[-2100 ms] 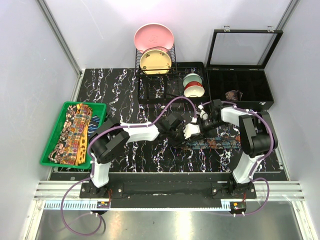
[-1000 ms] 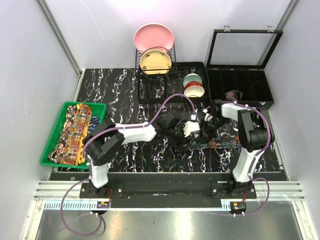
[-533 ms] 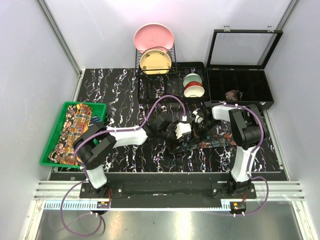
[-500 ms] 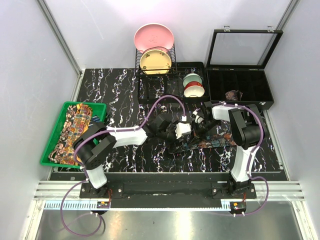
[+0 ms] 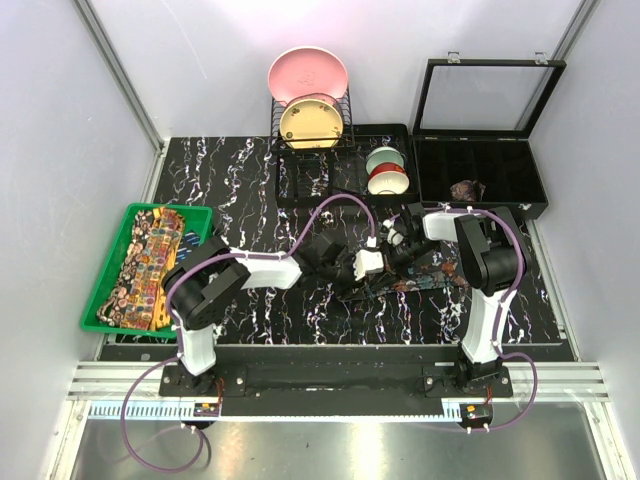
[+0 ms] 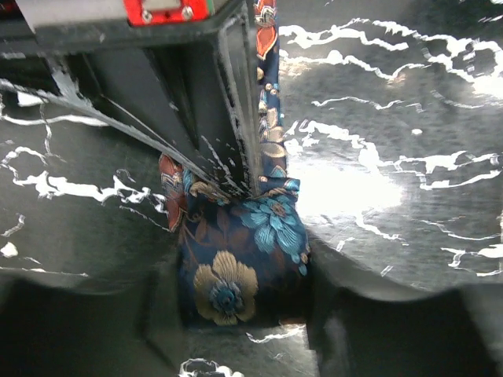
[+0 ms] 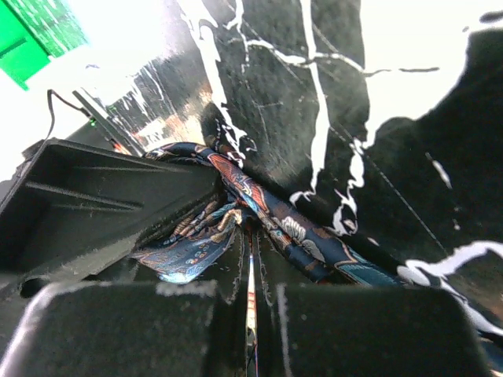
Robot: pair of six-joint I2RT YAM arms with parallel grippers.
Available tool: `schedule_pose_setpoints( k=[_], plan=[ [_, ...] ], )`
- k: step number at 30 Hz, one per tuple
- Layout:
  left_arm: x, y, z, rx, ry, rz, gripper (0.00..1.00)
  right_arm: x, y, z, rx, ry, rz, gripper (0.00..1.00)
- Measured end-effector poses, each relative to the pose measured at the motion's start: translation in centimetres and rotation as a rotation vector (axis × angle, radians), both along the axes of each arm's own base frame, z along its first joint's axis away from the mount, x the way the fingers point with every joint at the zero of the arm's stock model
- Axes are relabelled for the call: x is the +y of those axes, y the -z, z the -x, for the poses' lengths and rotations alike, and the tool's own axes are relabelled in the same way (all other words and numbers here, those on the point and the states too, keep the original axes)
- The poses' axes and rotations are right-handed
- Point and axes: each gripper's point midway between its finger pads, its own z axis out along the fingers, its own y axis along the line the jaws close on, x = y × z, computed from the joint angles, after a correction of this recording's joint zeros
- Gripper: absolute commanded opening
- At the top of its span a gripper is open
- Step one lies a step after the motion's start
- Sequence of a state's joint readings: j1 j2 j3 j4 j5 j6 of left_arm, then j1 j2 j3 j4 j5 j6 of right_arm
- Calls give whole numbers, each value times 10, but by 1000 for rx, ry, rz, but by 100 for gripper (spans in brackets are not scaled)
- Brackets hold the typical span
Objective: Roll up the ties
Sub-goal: Roll the tie at the center of the board.
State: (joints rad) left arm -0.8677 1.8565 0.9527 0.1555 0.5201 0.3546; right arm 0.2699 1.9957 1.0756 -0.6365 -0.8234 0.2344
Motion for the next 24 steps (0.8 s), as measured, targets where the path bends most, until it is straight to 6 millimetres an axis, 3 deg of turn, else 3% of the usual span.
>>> schedule_pose_setpoints(
  k=[1,4,6,7,15,20,24],
  plan=[
    [0,0,-2,-6,2,0,35,1,0,0,-1,0,-6,0],
    [1,1,-3,-16,8,-6,26,2,0,0,-8,0,-20,0],
    [1,1,-4,-22,13,-9,17,3,-1,-1,-12,3,-29,5],
    [1,1,-4,-22,14,-12,16,3,-1,-1,-13,6,-30,13],
    [3,1,-6,-29,19,-45,13,-3,-25,-12,-102,33,-51,47],
    [3,1,-6,-38,29,-49,13,3,-56,-24,-194,50,-134,48],
    [4,1,-6,-40,36,-56,13,11,-54,-19,-190,47,-165,48]
  ],
)
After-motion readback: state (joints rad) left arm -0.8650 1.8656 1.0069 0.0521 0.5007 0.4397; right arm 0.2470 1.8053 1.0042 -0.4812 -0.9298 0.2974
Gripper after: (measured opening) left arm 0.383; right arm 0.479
